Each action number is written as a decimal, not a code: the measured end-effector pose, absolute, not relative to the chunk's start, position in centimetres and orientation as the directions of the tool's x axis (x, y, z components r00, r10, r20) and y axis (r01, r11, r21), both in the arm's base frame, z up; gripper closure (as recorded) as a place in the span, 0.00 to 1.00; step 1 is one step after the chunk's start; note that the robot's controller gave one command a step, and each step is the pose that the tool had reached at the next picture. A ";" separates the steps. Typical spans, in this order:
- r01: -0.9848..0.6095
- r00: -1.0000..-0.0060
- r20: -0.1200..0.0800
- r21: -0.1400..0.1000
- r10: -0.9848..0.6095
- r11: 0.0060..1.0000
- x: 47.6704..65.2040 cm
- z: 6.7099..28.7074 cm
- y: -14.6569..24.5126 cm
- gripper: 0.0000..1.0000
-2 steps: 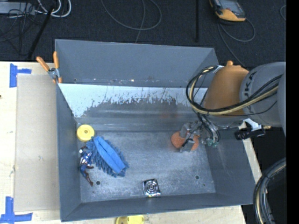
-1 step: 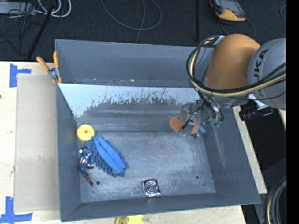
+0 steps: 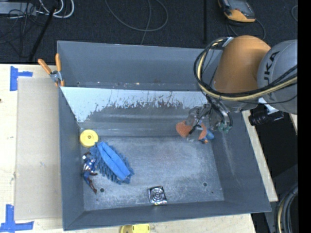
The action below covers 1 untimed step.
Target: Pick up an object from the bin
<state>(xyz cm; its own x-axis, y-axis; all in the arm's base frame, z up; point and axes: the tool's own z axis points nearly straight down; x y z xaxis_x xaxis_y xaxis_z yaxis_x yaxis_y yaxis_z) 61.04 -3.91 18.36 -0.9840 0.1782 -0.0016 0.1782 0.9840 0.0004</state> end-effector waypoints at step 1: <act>0.147 -0.989 -0.001 0.000 0.147 0.989 60.5 38.9 -2.3 1.00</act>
Offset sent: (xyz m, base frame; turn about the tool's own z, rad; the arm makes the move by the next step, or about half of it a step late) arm 0.0000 0.0000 0.0000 0.0000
